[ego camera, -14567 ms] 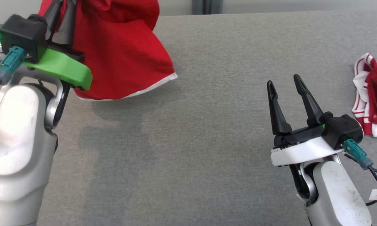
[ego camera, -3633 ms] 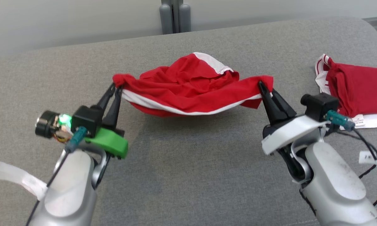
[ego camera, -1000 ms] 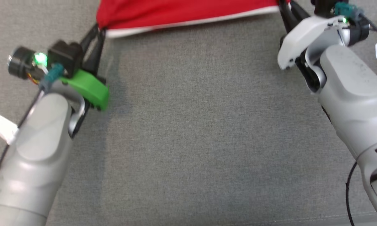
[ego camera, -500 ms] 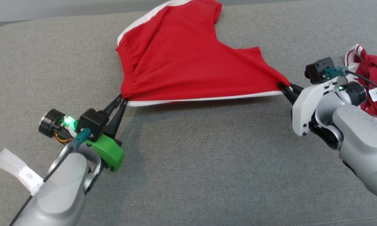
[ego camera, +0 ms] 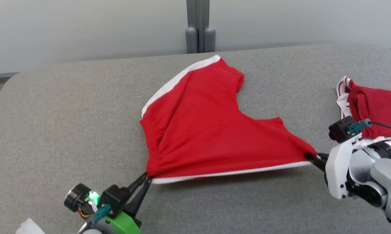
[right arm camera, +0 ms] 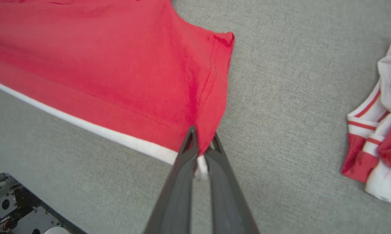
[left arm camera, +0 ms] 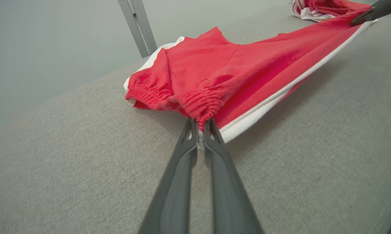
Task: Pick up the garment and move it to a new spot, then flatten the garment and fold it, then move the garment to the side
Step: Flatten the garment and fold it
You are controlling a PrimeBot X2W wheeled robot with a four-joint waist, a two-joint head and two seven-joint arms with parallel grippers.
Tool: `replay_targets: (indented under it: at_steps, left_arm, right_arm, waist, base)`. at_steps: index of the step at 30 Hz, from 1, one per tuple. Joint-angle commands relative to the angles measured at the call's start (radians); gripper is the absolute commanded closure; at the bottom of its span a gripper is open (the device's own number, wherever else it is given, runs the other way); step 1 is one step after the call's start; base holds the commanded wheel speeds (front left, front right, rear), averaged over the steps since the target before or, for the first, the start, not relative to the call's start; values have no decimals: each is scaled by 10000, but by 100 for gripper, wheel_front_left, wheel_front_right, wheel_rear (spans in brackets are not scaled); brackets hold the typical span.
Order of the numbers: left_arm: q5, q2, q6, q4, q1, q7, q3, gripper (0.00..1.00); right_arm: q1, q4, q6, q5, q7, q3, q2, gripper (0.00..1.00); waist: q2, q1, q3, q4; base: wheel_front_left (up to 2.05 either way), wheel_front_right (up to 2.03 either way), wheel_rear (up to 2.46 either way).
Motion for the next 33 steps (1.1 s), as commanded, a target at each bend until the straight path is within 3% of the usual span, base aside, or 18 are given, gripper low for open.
replay_targets:
  at_steps: [1,8,12,21,33]
  left_arm:
    - [-62,303,83,-158,400,109,25,100]
    - [-331,687,321,-1669,1470,815,-123,100]
    - [-407,744,529,-2238,1227,1050,71,100]
    - [-343,225,768,-2252,-306,1078,410,100]
    - [-253,-1287,420,-93,-2934,804,-18,100]
  right_arm:
    - [342,-137,-46,157,233,61,-450,100]
    - [949,-1558,-46,753,1247,-153,-1677,100]
    - [554,-1950,-46,593,1600,-562,-1833,100]
    - [-1433,-1969,-43,81,3048,-1432,-1239,100]
    - [-4817,-513,-34,-1051,4978,-1853,-256,100]
  waist:
    - [0,1,-485,14]
    - [0,1,-732,161]
    - [0,1,-538,363]
    - [0,1,959,1074]
    - [0,1,3270,2650]
  base:
    - [0,0,0]
    - [0,0,0]
    - [0,0,0]
    - [0,0,0]
    - [0,0,0]
